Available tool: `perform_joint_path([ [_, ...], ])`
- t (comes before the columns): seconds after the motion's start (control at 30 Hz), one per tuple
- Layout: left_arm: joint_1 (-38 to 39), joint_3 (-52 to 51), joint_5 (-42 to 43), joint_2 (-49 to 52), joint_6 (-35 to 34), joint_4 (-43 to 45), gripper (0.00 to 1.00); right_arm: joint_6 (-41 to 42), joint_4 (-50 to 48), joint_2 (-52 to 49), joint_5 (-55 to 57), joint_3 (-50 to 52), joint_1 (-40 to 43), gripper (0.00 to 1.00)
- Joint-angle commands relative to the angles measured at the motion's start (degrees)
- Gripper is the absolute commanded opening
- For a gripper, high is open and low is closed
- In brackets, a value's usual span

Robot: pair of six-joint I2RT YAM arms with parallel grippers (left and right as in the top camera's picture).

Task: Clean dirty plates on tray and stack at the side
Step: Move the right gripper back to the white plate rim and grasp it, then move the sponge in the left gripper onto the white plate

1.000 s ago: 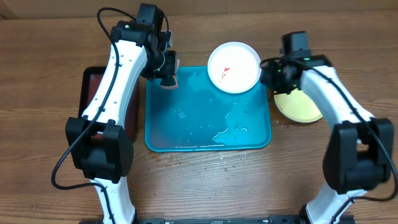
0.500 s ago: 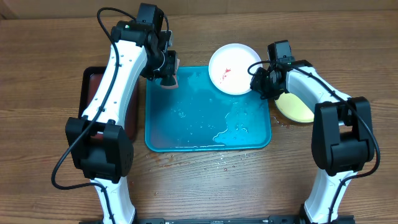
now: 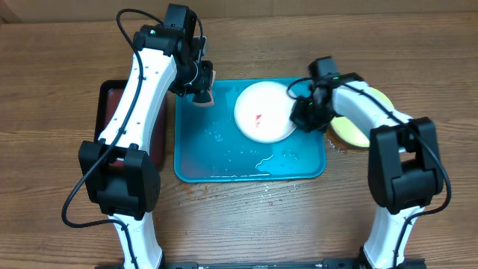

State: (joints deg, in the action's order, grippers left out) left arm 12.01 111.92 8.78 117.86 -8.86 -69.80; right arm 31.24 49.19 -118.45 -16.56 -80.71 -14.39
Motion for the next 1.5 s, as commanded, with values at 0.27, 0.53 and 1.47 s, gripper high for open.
perform_joint_path([
  [0.27, 0.42, -0.11, -0.39, -0.85, -0.57, 0.22, 0.04, -15.78, -1.31, -0.46, 6.91, -2.54, -3.13, 0.47],
  [0.53, 0.42, -0.11, -0.39, -0.85, -0.57, 0.63, 0.04, -19.74, -9.14, -1.27, 11.78, -2.51, -2.71, 0.49],
  [1.47, 0.68, -0.13, 0.11, -0.85, -0.57, 1.07, 0.04, 3.34, -4.55, -1.27, 4.28, -1.01, -6.64, 0.04],
])
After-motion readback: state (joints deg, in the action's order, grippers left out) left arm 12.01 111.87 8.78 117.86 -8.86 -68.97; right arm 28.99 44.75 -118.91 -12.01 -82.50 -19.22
